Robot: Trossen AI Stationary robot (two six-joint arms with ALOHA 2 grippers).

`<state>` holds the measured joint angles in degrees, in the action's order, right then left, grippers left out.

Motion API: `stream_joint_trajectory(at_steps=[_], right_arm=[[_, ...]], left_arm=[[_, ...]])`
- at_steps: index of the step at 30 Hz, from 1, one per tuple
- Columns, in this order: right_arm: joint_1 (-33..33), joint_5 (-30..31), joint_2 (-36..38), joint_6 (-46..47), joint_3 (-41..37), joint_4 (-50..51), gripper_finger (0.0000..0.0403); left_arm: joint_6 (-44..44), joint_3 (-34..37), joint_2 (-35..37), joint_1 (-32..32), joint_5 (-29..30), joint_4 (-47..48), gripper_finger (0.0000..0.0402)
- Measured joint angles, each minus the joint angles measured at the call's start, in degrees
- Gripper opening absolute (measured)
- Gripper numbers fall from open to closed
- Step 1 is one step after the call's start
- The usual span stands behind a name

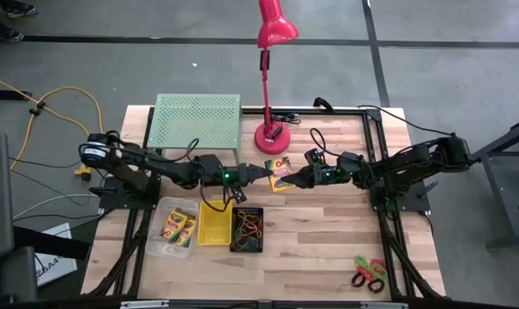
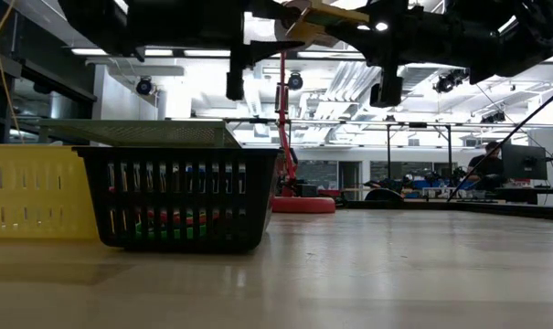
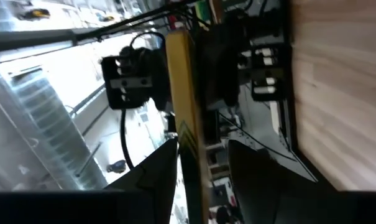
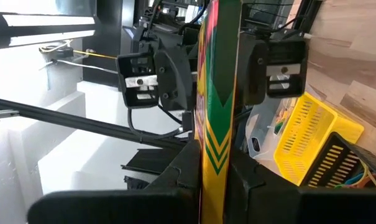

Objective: Pick & Place Office Desk Supplies
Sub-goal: Put the crayon box into the transparent box

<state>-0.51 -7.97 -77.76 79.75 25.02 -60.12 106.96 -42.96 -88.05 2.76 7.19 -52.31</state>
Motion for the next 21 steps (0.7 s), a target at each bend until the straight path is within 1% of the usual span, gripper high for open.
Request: stream_joint_trajectory(at_steps=[4, 13, 21], right_arm=[[0.0, 0.11, 0.0, -0.06, 0.0, 0.09, 0.0029], [0.02, 0.39, 0.0, -0.4, 0.04, 1.62, 0.0029], [0.0, 0.83, -0.02, -0.47, 0.04, 1.83, 0.0029]], left_arm=[[-0.38, -0.17, -0.81, -0.18, -2.37, -0.81, 0.0136], [-1.93, -0.15, -0.81, -0.57, -4.88, -3.24, 0.0136], [-7.14, -0.15, -0.81, -2.18, -6.21, -3.0, 0.0136]])
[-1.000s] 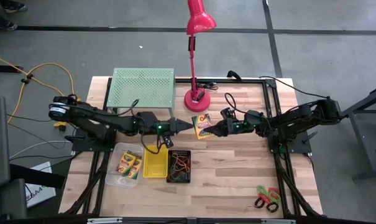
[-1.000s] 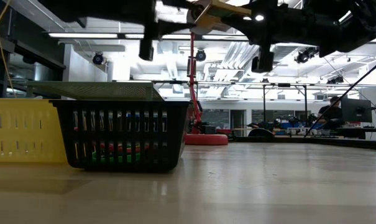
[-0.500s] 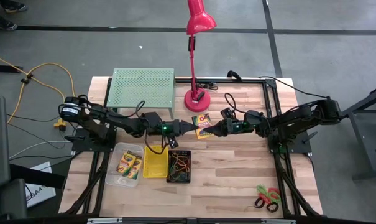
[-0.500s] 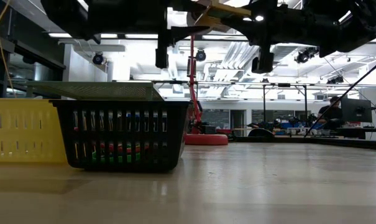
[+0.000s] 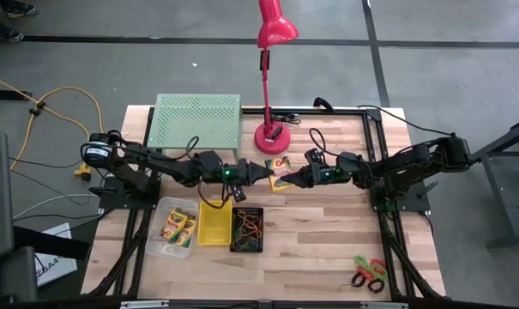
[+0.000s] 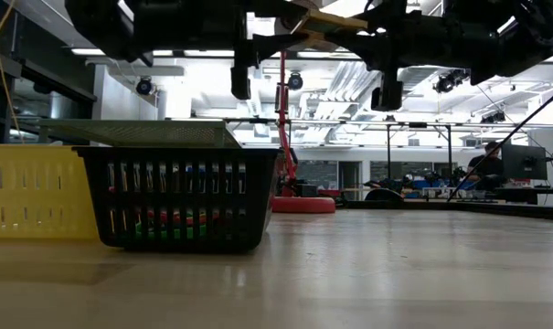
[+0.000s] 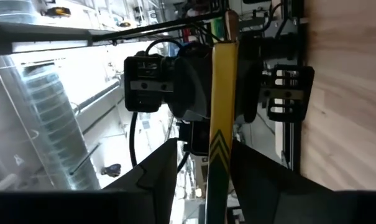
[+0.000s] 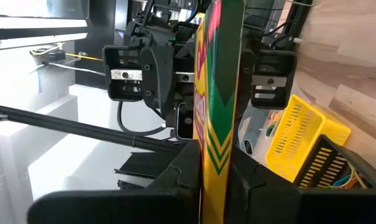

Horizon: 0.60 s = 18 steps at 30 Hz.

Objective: Pick & Place Office Desk Supplies
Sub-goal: Put the crayon box into the transparent box

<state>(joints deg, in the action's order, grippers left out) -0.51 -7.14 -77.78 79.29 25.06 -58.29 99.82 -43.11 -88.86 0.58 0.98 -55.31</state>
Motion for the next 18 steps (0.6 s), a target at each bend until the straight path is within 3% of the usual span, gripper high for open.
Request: stream_joint_trajectory(at_steps=[8, 18], right_arm=[[0.0, 0.26, 0.0, -0.02, 0.0, 0.32, 0.0029], [0.02, 0.74, 0.0, -1.07, 0.0, 0.18, 0.0029]], left_arm=[[-2.23, 0.0, 0.0, -0.24, -0.64, 0.5, 0.0129], [-2.35, 0.0, 0.0, -0.27, -0.51, 1.53, 0.0043]])
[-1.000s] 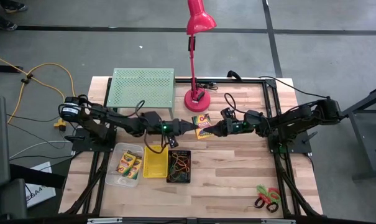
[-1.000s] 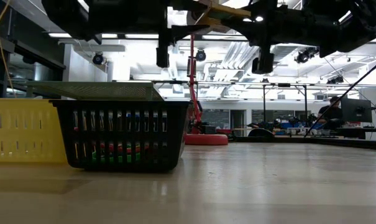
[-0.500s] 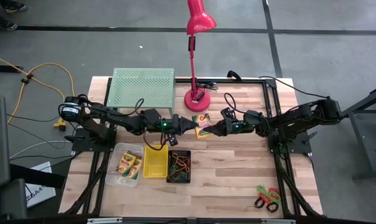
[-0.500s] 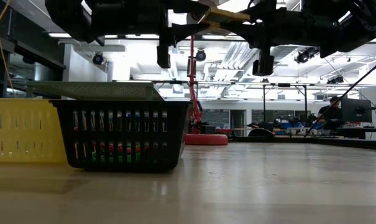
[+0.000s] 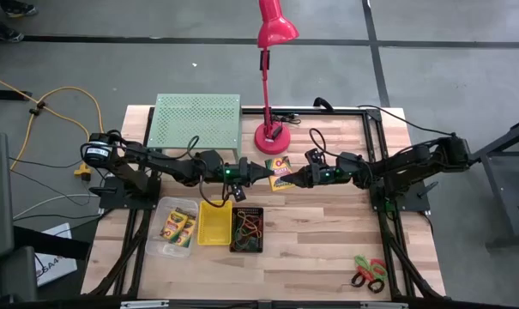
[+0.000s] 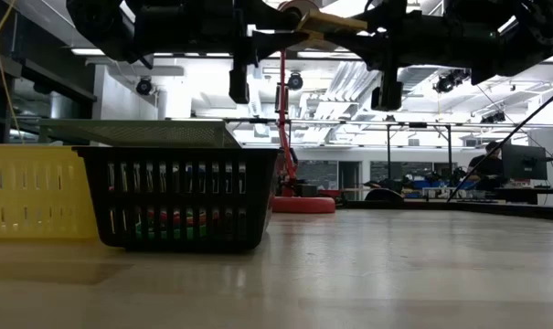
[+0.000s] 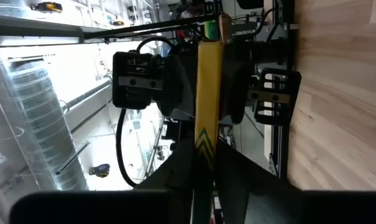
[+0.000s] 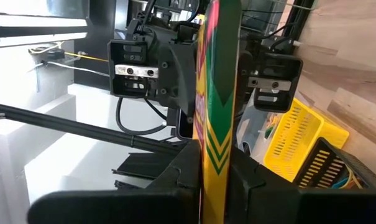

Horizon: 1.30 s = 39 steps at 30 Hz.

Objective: Pick & Place Office Desk Supplies
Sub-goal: Put the crayon box into the transparent box

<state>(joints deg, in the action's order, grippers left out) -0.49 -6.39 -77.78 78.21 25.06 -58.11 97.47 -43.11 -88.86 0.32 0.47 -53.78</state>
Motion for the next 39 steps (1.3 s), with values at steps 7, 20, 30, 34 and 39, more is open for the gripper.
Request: stream_joint_trajectory(at_steps=[7, 20, 30, 34, 39], right_arm=[[0.0, 0.0, 0.0, 0.0, -0.02, 0.02, 0.0029], [0.0, 0.02, 0.0, -0.34, -0.02, 0.07, 0.0029], [0.0, -0.07, 0.0, -0.99, -0.02, 0.09, 0.0039], [0.0, -0.18, -0.01, -1.77, -0.02, 0.21, 0.0074], [0.0, -0.09, -0.04, -1.77, -0.07, 0.31, 0.0122]], left_arm=[[0.0, 0.0, 0.0, 0.02, 0.02, 0.31, 0.003], [0.04, 0.0, 0.0, 0.11, 0.04, 0.29, 0.0033], [0.04, 0.0, 0.0, 0.17, 0.04, 0.25, 0.0033], [0.02, 0.0, 0.0, 0.33, 0.05, 0.1, 0.0033], [0.0, 0.0, 0.07, 0.33, 0.02, -0.02, 0.0033]])
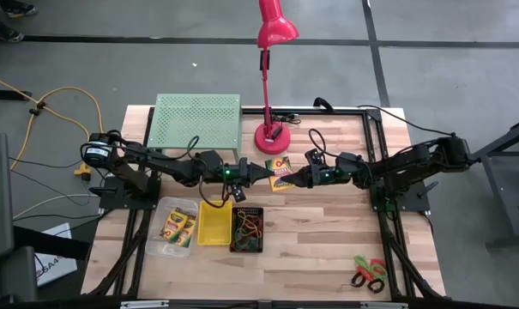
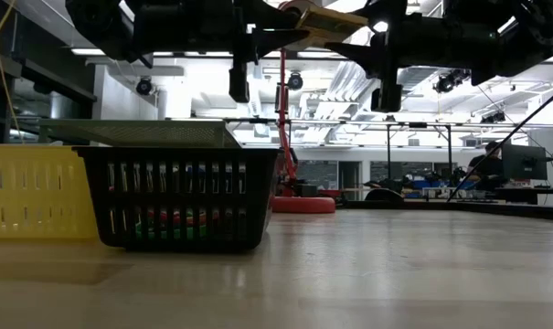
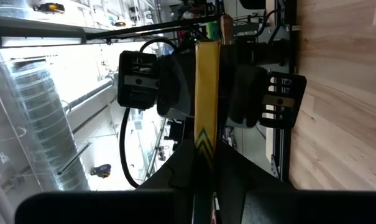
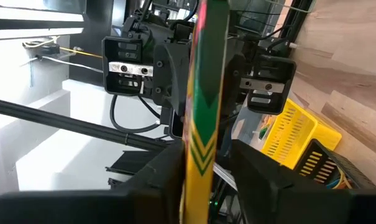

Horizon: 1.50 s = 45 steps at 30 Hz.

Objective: Pick & Place Office Desk Supplies
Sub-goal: Put the crayon box into the transparent box

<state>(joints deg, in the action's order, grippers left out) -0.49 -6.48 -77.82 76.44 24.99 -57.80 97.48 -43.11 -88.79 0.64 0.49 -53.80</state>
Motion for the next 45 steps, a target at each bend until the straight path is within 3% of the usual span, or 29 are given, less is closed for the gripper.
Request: stream_joint_trajectory(at_steps=[9, 25, 35, 45], right_arm=[[-0.02, 0.06, 0.0, 0.01, 0.0, -1.33, 0.0166], [0.61, -2.41, 0.0, -0.17, 0.0, -2.71, 0.0166], [9.01, -2.01, 0.0, 2.51, 0.02, 0.93, 0.0166], [16.75, 7.11, 0.0, 4.47, 0.02, 5.09, 0.0166]], left_arm=[[0.02, 0.0, 0.02, 0.04, -0.07, 0.05, 0.0033], [0.01, 0.0, 0.02, 1.18, 2.13, 0.24, 0.0033], [0.0, 0.0, 0.01, 1.81, 3.38, 1.08, 0.0033], [0.01, 0.0, 0.0, 2.59, 3.67, 1.07, 0.0033]])
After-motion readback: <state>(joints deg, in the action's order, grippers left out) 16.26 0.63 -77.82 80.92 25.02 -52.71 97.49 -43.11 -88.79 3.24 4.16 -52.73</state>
